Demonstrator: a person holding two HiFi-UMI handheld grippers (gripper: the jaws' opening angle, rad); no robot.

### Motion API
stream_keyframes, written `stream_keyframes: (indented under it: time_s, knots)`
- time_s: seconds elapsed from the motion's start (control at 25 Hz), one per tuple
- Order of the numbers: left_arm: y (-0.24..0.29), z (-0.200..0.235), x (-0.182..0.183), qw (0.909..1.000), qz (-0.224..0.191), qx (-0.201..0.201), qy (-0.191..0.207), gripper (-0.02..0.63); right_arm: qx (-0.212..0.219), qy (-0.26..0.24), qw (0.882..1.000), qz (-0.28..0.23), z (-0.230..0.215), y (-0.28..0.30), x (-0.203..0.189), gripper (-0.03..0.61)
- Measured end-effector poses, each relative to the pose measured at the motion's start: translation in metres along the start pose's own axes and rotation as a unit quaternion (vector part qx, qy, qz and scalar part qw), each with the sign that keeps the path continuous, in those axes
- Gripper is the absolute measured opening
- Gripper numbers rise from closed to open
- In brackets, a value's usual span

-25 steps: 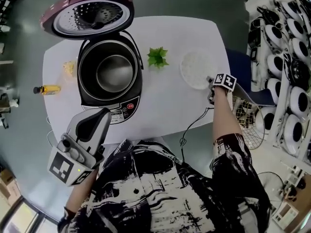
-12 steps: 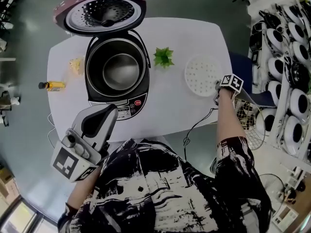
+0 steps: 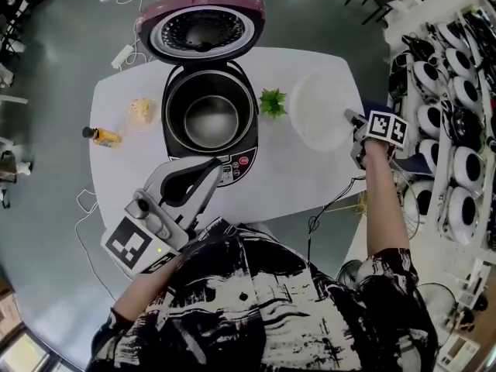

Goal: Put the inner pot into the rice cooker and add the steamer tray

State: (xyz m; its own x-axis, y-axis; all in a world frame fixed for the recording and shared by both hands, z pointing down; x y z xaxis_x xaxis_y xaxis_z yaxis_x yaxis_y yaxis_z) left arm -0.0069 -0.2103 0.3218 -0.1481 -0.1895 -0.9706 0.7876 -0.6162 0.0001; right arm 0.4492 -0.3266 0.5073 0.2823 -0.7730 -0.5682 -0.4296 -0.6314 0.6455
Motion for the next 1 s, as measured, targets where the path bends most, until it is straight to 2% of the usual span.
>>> stream_keyframes:
  time_s: [0.12,0.24,0.32,0.44,0.56,0.72,1.0]
  knots:
    - [-0.016,-0.001,0.005,0.9999,-0.014,-0.001,0.001,0.005,0.061,-0.068,0.996,0.01,0.081,0.015,0.022,0.0]
    - [-0.042,0.015,0.012,0.9997,-0.025,0.007,-0.001,0.005,0.104,-0.124,0.986,0.041,0.165,0.056,0.029,0.0]
    - [-0.059,0.024,0.015,0.9993,-0.032,0.016,-0.001,0.005,0.118,-0.151,0.979,0.069,0.206,0.087,0.026,0.0]
    - [-0.083,0.033,0.021,0.9985,-0.042,0.035,-0.002,0.005,0.117,-0.176,0.971,0.112,0.246,0.13,0.015,0.0]
    - [-0.106,0.04,0.025,0.9972,-0.05,0.055,-0.003,0.005,0.097,-0.183,0.966,0.152,0.263,0.165,-0.002,0.0]
    - [-0.132,0.046,0.02,0.9949,-0.06,0.081,-0.006,0.005,0.047,-0.209,0.958,0.193,0.263,0.197,-0.023,0.0]
    - [-0.157,0.054,0.02,0.9916,-0.066,0.11,-0.011,0.005,-0.023,-0.244,0.945,0.218,0.253,0.216,-0.036,0.0]
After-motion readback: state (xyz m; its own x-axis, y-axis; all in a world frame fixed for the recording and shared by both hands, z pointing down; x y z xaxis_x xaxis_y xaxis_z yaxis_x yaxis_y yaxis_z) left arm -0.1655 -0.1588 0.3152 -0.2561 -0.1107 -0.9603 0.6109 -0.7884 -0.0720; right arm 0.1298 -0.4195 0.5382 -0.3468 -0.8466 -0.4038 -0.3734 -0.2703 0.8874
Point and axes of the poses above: the fingertips, and each gripper's own axes: y forward along the fingers, z to its left, x out of its top, the point moved 6 cm from there along -y, backward along the fingers, and after that the axes turned 10 degrees about x, right-handed, at the moved point
